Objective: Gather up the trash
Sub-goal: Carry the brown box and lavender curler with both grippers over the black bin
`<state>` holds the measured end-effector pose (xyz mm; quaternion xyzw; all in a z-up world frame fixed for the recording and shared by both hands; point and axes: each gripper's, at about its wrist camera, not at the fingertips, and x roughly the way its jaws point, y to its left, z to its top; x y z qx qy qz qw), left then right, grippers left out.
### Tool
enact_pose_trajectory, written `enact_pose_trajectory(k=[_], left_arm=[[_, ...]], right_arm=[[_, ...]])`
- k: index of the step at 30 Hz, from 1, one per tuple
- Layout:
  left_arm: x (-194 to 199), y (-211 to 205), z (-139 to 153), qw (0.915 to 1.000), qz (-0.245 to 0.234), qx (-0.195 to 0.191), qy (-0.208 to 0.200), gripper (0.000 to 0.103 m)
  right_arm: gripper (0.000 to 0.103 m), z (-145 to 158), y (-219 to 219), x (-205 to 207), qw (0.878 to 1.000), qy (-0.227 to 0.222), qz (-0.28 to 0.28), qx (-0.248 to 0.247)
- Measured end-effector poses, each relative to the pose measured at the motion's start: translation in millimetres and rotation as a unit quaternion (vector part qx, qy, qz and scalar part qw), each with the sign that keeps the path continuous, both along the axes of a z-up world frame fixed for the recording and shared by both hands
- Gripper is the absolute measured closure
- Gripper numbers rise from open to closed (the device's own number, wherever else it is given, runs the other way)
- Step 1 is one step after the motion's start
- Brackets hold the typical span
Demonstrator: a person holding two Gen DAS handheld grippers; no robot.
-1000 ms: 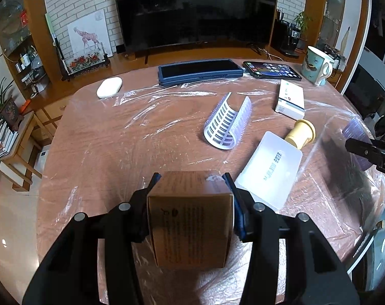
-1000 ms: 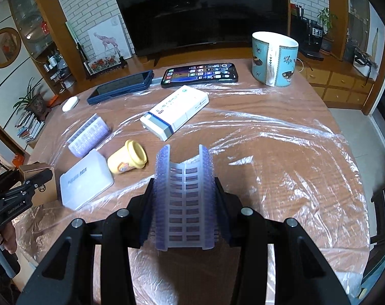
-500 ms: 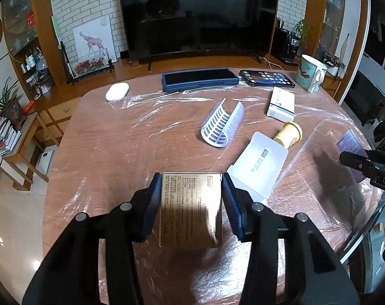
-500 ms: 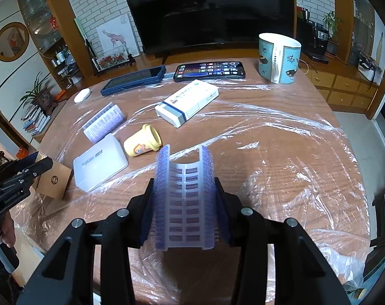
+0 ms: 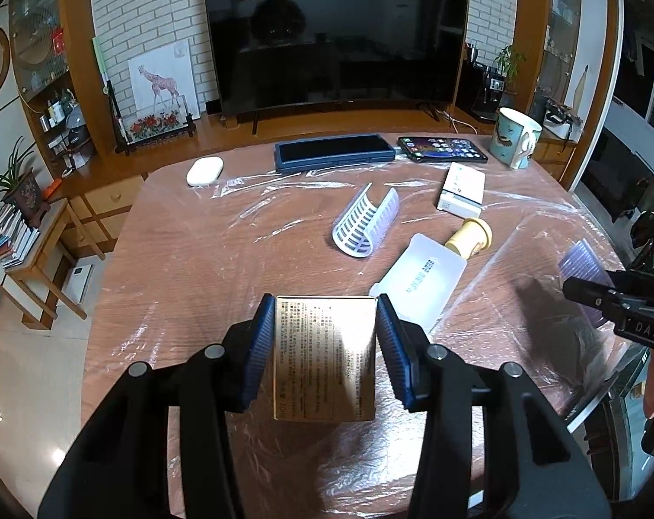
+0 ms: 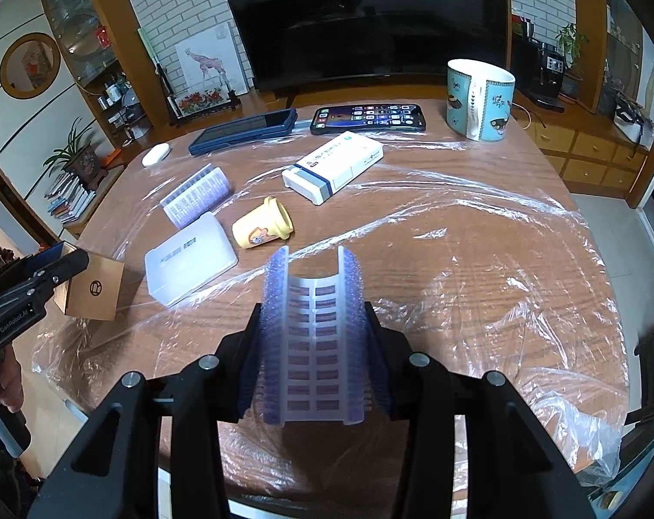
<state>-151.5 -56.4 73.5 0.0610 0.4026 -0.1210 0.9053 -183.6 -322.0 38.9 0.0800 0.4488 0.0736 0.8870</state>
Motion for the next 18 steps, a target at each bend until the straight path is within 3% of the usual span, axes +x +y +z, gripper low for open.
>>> enact_pose_trajectory(k=[18], left_arm=[[-43, -5, 14, 0.9996, -0.024, -0.012, -0.006, 0.055]], right_arm=[[0.061, 10, 4, -42, 0.999, 0.004, 0.028, 0.029]])
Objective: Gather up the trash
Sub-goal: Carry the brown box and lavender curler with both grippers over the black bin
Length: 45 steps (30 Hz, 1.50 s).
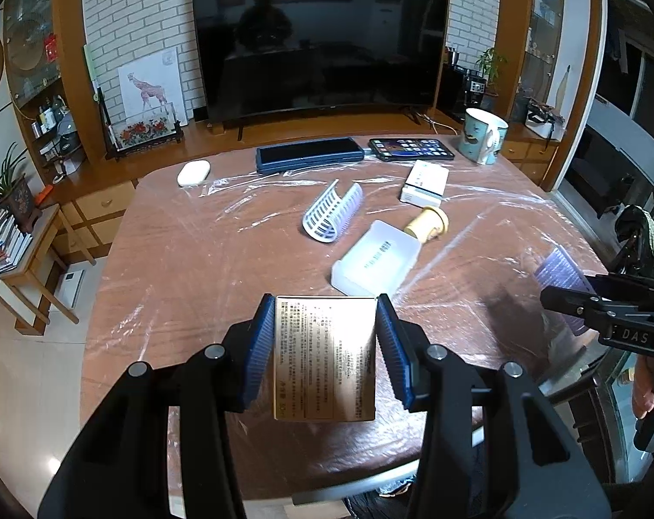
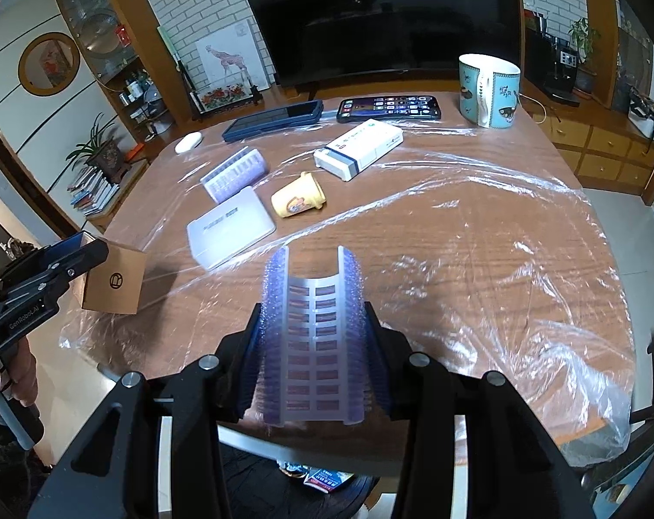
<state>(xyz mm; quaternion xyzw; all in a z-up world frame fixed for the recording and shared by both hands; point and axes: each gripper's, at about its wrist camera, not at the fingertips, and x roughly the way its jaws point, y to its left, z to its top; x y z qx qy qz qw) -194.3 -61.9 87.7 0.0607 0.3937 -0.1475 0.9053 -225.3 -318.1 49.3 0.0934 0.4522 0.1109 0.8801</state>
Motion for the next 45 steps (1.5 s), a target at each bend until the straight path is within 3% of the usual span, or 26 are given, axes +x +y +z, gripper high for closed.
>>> enact_pose_trajectory(k=[20, 45], left_arm=[[-48, -22, 2, 0.9989, -0.045, -0.012, 0.009, 0.055], [-100, -50, -21, 0.9955, -0.086, 0.002, 0.04, 0.055]], right_arm=[[0.061, -1, 0, -47, 1.0, 0.011, 0.019, 0.01], [0.061, -20, 8, -85, 0.997, 0.041, 0.057, 0.012]])
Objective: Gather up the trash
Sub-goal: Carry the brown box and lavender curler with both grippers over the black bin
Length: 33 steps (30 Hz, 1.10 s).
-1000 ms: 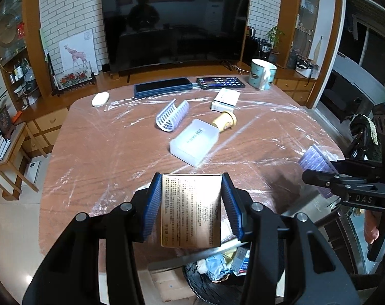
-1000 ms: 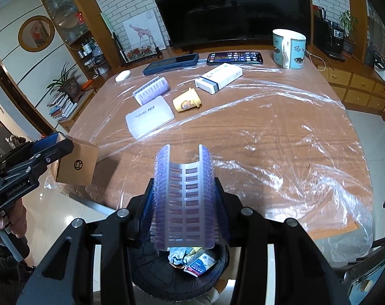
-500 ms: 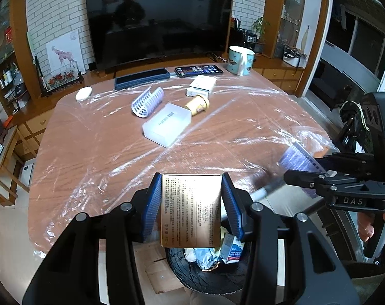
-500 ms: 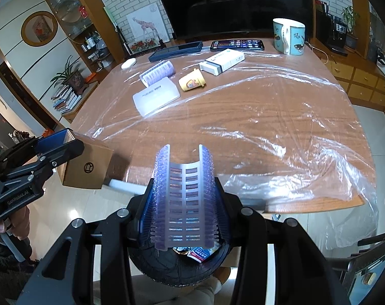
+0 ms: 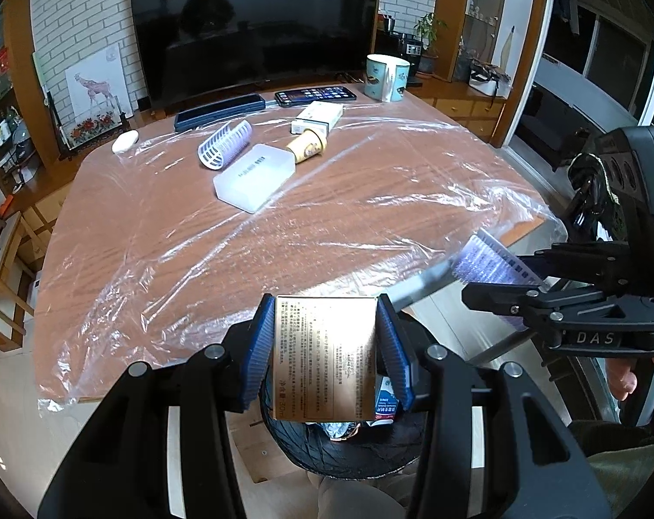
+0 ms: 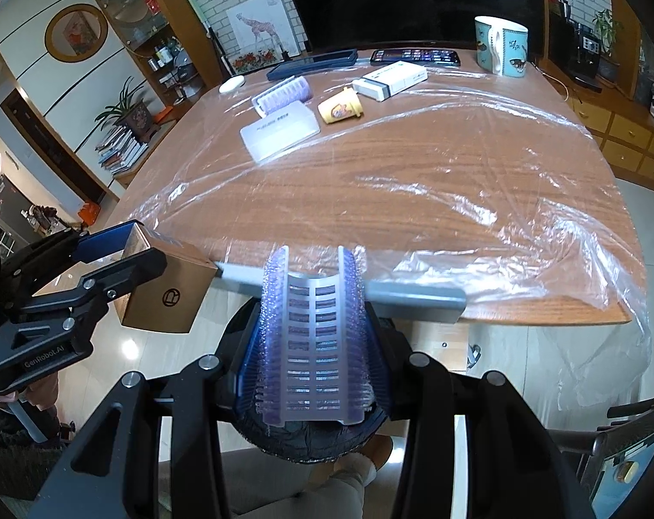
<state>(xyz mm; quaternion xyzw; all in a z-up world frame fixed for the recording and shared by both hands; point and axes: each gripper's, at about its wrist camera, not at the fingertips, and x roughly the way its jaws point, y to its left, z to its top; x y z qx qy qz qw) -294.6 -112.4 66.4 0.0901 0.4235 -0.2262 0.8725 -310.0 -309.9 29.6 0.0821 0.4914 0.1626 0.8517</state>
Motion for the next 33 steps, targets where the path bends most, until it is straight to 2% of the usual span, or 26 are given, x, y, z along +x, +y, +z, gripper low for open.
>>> enact_pose_trajectory(k=[16, 22, 33], left_arm=[[-20, -8, -5, 0.9999, -0.008, 0.001, 0.01, 0.055], [-24, -10, -19, 0.9996, -0.008, 0.005, 0.028, 0.055], [-22, -8, -49, 0.9979, -0.008, 0.034, 0.054, 0.055]], right_arm=[[0.061, -7, 6, -10, 1.0, 0.008, 0.022, -0.001], [0.061, -13, 10, -13, 0.999, 0.017, 0.03, -0.005], [0.061, -37, 19, -15, 0.998, 0.043, 0.047, -0.022]])
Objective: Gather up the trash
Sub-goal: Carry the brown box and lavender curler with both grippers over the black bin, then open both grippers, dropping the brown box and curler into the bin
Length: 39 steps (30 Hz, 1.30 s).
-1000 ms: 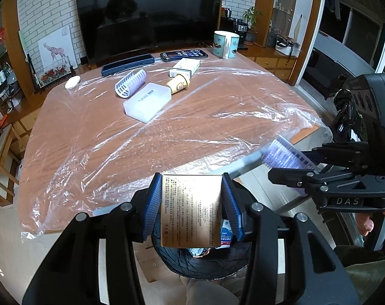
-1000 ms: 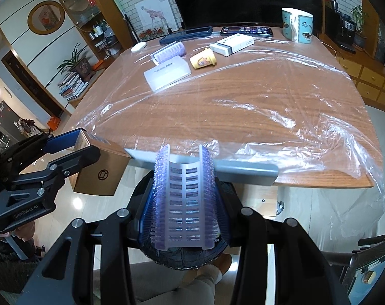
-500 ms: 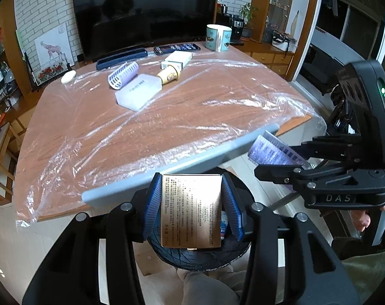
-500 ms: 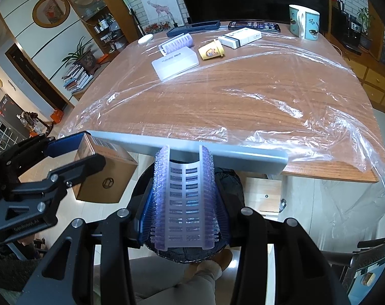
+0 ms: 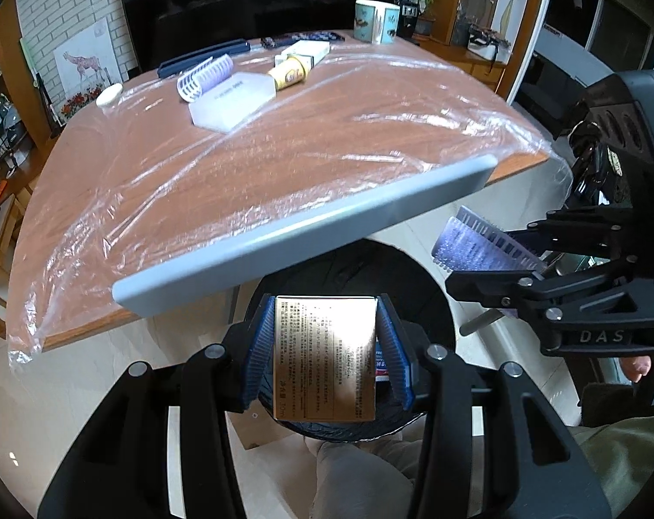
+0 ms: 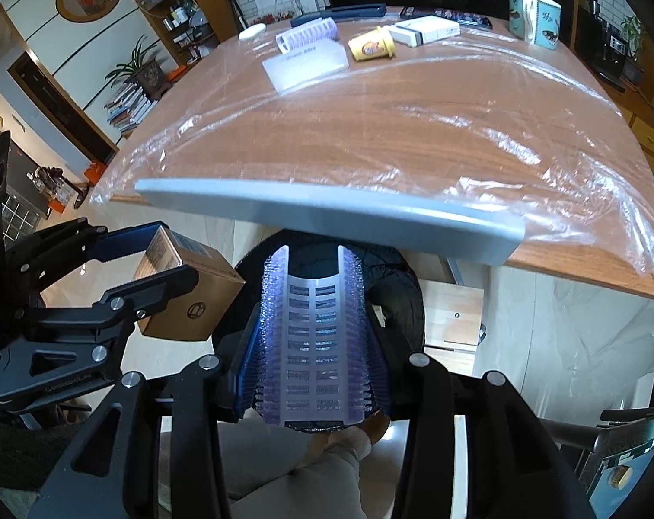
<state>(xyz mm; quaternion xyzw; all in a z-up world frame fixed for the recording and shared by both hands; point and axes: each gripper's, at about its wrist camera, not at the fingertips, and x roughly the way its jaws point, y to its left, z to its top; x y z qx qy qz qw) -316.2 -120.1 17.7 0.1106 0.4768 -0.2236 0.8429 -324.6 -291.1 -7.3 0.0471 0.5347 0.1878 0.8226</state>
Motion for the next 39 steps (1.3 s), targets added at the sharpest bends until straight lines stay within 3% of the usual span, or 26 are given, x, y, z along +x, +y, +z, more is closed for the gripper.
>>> enact_pose_trajectory(k=[39], left_arm=[[32, -13, -68, 0.9968, -0.021, 0.062, 0.046, 0.055]], right_arm=[[0.06, -58, 17, 27, 0.998, 0.054, 0.0, -0.037]])
